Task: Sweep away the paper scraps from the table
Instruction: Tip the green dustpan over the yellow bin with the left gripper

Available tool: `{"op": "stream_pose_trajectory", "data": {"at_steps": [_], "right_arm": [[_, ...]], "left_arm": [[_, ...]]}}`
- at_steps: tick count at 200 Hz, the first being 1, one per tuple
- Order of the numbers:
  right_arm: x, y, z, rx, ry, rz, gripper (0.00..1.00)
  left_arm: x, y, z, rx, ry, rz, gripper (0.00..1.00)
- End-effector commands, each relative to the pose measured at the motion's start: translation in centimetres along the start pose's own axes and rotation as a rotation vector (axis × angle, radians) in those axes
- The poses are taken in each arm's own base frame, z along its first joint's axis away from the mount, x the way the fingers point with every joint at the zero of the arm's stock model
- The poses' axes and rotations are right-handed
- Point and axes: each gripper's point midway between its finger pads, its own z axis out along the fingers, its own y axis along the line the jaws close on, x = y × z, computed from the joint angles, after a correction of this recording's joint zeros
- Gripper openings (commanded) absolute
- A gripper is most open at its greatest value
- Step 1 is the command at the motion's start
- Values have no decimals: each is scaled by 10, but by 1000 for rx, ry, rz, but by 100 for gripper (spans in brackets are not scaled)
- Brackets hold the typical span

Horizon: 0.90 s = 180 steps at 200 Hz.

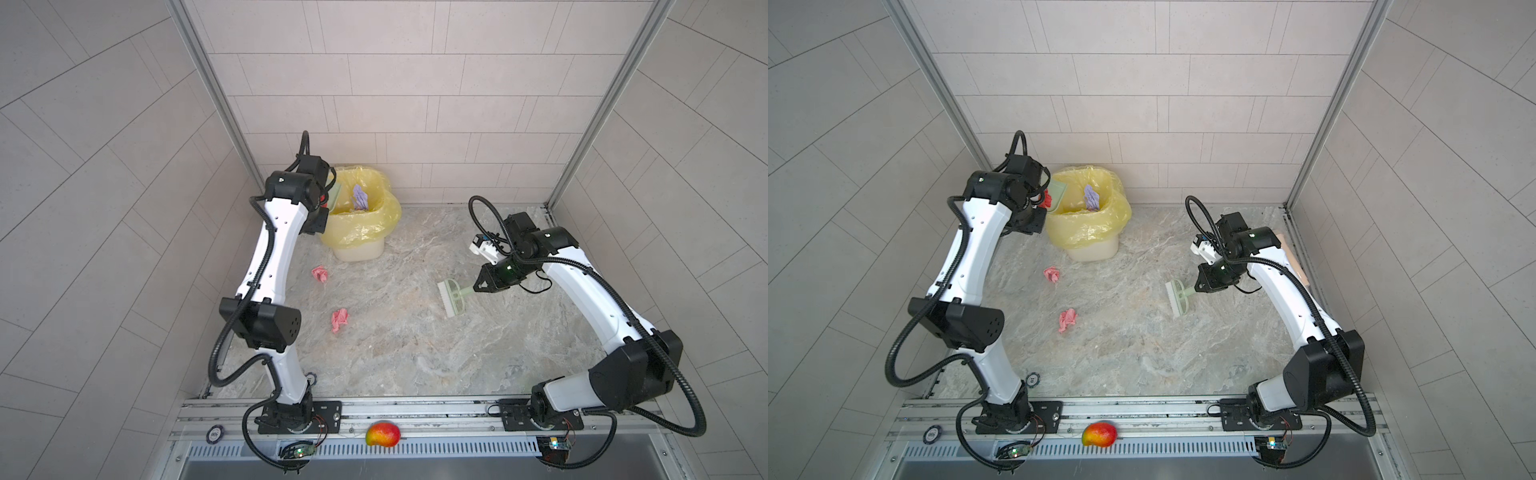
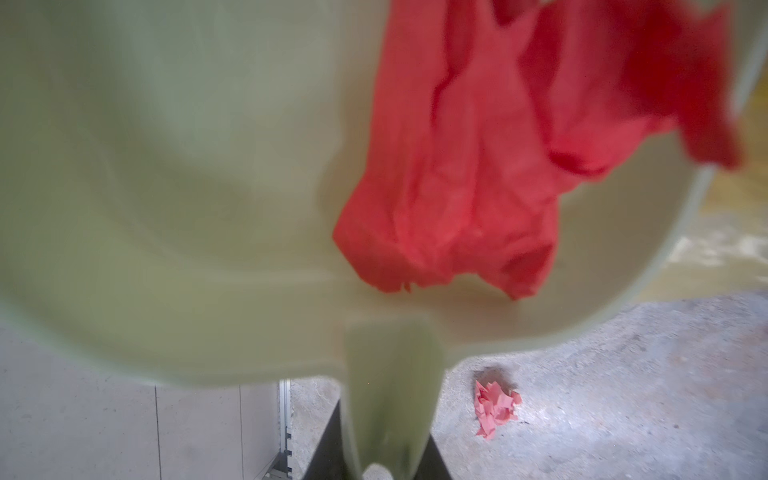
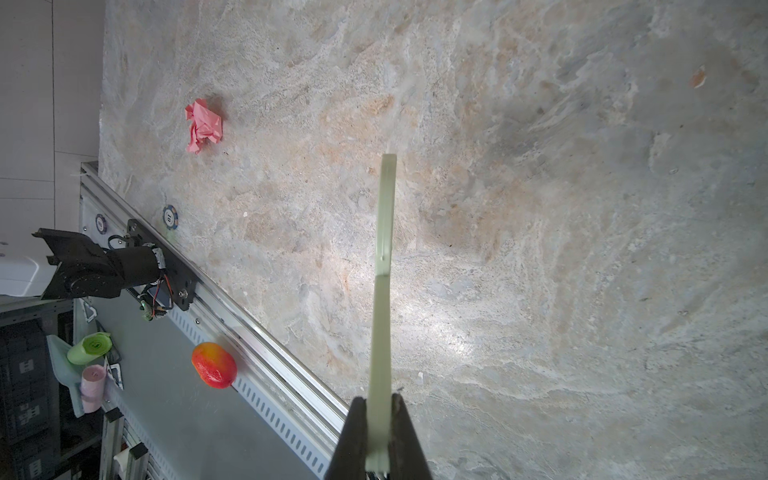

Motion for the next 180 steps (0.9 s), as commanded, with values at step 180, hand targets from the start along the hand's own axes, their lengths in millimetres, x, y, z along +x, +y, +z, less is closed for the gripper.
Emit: {"op": "stream_pose_trajectory", "data": {"at_steps": [180], "right_arm": [[8,9,-4,-45,-10,22,0]], "left_arm": [[-78,41,-49,-798,-64,589,0]]}}
